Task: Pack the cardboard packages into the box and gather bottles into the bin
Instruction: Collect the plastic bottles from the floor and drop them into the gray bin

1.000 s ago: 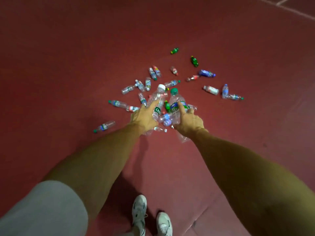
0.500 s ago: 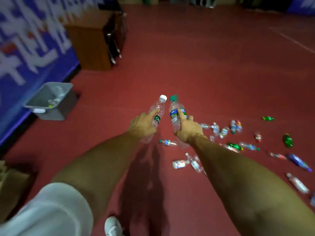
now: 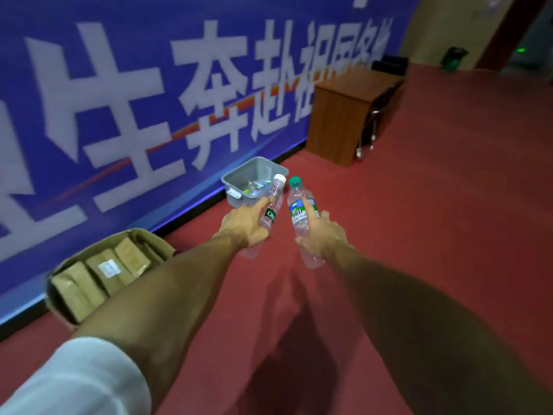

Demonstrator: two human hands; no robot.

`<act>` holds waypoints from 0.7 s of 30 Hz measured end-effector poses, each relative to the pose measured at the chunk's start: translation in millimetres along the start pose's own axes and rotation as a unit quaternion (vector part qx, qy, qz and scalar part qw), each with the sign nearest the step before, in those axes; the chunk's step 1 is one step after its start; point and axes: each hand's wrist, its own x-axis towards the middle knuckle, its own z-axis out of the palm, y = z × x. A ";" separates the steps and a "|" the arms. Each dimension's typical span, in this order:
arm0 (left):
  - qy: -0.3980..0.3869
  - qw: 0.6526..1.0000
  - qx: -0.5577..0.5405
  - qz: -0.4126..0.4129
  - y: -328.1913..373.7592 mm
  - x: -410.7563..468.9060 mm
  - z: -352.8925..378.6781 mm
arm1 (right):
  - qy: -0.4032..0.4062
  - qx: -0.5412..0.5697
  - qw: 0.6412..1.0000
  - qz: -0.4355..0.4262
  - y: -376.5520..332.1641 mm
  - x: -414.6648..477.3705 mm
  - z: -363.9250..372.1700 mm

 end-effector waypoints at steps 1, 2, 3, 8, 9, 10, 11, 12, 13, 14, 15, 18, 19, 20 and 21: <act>0.003 1.000 0.003 -0.012 -17.7 7.6 -7.3 | -0.002 -0.004 1.000 -0.012 -16.7 17.0 0.2; 0.004 1.000 0.005 -0.026 -34.9 16.4 -14.6 | -0.004 -0.007 1.000 -0.022 -32.8 34.6 0.1; 0.008 0.999 0.006 -0.041 -51.6 26.7 -21.9 | -0.006 -0.012 0.999 -0.033 -47.6 52.3 0.6; 0.020 0.995 0.016 -0.093 -103.2 81.9 -50.8 | -0.032 -0.045 0.996 -0.072 -92.5 129.2 2.8; 0.022 0.995 0.015 -0.094 -111.2 97.3 -52.5 | -0.039 -0.055 0.995 -0.080 -96.8 147.4 5.3; 0.022 0.995 0.013 -0.098 -118.6 115.4 -53.5 | -0.045 -0.065 0.993 -0.087 -100.5 168.4 7.6; 0.020 0.995 0.011 -0.101 -125.2 134.4 -53.6 | -0.049 -0.070 0.992 -0.092 -103.3 189.0 9.0; 0.017 0.994 0.016 -0.107 -130.4 154.4 -54.6 | -0.051 -0.073 0.991 -0.095 -106.2 210.8 9.1; 0.015 0.994 0.021 -0.110 -135.7 175.3 -55.3 | -0.051 -0.074 0.991 -0.097 -108.2 233.7 9.6; 0.015 0.994 0.024 -0.110 -139.9 197.1 -56.0 | -0.050 -0.073 0.991 -0.101 -109.4 257.3 10.0; 0.015 0.994 0.024 -0.110 -143.5 218.4 -56.5 | -0.052 -0.071 0.991 -0.102 -110.1 281.1 9.2; 0.009 0.993 0.023 -0.116 -151.6 282.8 -62.2 | -0.060 -0.063 0.991 -0.100 -113.6 354.1 -3.0; 0.005 0.993 0.021 -0.117 -154.1 302.5 -65.4 | -0.060 -0.058 0.991 -0.101 -114.5 375.5 -8.9; 0.006 0.993 0.022 -0.120 -153.8 321.6 -77.1 | -0.057 -0.054 0.992 -0.103 -118.4 395.5 -24.0; 0.007 0.992 0.021 -0.123 -153.1 340.2 -89.2 | -0.052 -0.047 0.992 -0.102 -122.5 413.9 -39.5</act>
